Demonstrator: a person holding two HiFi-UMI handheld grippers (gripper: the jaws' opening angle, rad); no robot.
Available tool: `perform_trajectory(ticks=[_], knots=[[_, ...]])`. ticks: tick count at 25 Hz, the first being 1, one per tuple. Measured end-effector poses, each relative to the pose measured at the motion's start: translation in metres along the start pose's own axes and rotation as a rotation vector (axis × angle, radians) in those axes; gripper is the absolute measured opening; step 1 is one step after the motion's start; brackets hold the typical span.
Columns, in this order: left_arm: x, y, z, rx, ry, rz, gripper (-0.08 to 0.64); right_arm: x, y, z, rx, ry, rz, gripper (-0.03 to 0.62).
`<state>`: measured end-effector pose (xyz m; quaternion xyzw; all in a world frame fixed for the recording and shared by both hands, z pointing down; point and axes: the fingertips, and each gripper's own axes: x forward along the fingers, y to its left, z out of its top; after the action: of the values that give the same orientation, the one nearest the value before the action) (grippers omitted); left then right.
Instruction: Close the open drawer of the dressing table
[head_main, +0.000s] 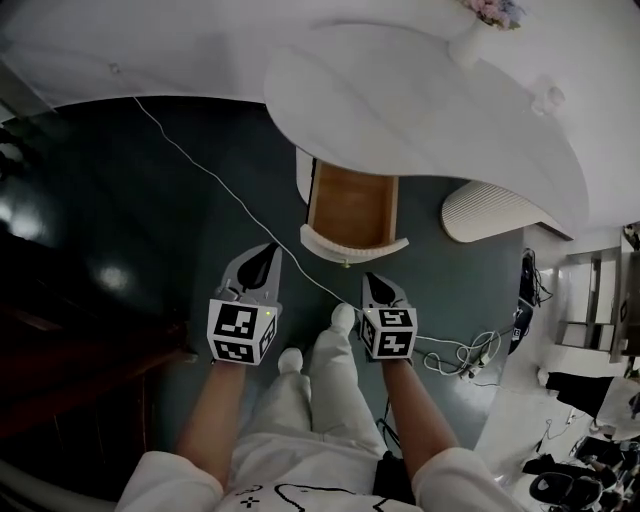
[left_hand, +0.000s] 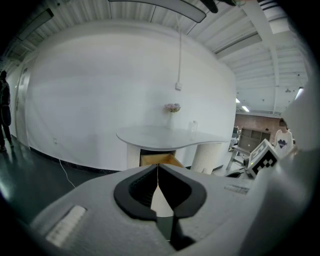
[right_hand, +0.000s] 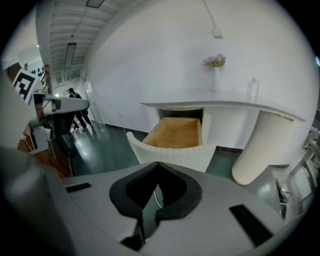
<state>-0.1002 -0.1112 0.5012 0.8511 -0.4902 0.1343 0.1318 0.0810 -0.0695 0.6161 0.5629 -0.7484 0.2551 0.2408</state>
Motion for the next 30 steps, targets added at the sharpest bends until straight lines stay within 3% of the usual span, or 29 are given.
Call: perform_trajectory(ticks=[8, 14, 20, 25, 30], knots=[[0.022, 0.004, -0.009, -0.033, 0.049, 0.030, 0.018, 0.040, -0.028, -0.020, 0.078, 0.092, -0.018, -0.008], [0.036, 0.006, -0.015, -0.041, 0.078, 0.054, 0.018, 0.059, -0.034, -0.019, 0.068, 0.108, 0.005, -0.008], [0.054, 0.007, -0.014, -0.053, 0.091, 0.080, 0.018, 0.067, -0.039, -0.011, 0.060, 0.054, 0.076, -0.004], [0.069, 0.006, -0.015, -0.063, 0.105, 0.099, 0.018, 0.081, -0.046, 0.001, -0.019, 0.041, 0.050, -0.005], [0.084, 0.006, -0.010, -0.075, 0.106, 0.124, 0.018, 0.089, -0.051, 0.014, -0.029, 0.002, 0.050, -0.005]])
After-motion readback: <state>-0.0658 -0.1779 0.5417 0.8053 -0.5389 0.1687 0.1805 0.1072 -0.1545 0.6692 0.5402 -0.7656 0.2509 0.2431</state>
